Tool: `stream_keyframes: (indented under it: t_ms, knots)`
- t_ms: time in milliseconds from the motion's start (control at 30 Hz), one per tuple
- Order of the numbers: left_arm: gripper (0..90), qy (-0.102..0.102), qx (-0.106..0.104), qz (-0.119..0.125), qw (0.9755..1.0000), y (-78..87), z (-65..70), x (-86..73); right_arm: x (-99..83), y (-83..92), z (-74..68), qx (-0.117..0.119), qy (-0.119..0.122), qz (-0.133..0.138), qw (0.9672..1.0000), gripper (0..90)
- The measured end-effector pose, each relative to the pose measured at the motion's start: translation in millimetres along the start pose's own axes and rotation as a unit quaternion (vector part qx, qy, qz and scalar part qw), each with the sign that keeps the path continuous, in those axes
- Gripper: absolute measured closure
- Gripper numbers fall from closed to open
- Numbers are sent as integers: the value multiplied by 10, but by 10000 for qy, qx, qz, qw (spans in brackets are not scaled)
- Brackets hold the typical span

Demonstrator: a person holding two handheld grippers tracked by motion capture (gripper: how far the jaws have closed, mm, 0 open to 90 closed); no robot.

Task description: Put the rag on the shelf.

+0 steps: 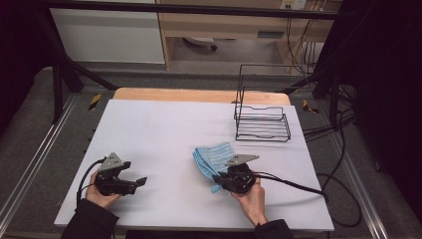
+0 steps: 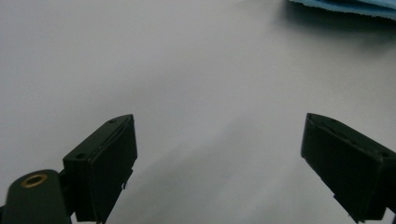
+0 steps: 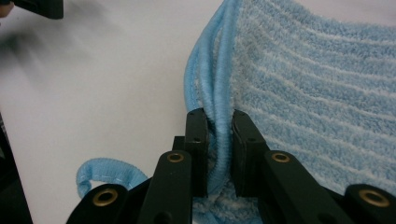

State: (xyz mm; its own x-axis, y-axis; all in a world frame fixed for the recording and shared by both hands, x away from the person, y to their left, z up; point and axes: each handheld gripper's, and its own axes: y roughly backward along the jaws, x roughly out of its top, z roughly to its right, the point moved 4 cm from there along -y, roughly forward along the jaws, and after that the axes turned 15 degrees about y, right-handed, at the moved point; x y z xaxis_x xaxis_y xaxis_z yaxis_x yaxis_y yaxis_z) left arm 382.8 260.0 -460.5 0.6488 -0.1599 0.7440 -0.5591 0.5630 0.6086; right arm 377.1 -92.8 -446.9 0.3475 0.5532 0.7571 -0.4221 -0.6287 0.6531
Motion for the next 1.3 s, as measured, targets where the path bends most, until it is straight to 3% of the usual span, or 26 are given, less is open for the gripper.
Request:
stream_keyframes:
  t_ms: [233,633,867,900,1067,1100,1133,1167,1233,1267,1300]
  knots:
    - [104,-16,5,-17,10000,1,-3,-1,115,-187,-77,37,-218,4,9998,795]
    - [105,-20,0,-20,10000,2,-3,0,372,-498,-251,49,-133,16,9999,792]
    - [105,-32,-9,-23,10000,6,-5,-1,363,-729,-346,115,-20,-253,9996,747]
    - [105,-32,-9,-23,10000,6,-5,-1,363,-729,-346,115,-20,-253,9996,747]
    - [105,-28,-9,-25,10000,8,-3,-2,405,-670,-372,410,36,-61,9991,520]
    - [105,-28,-9,-20,10000,9,-2,-2,405,-670,-372,410,36,-61,9991,520]
    - [105,-28,-11,-20,10000,9,-2,-2,452,-595,-351,350,131,77,9993,423]
    - [105,-27,-7,-27,10000,8,-4,-2,477,-548,-329,294,209,115,9993,396]
    - [105,-30,-8,-26,10000,9,-3,-3,493,-512,-308,234,276,132,9993,379]
    - [105,-27,-12,-25,10000,9,-4,-3,518,-394,-213,56,420,190,9989,375]
    - [105,-27,-12,-25,10000,9,-4,-3,513,-340,-153,3,417,211,9989,385]
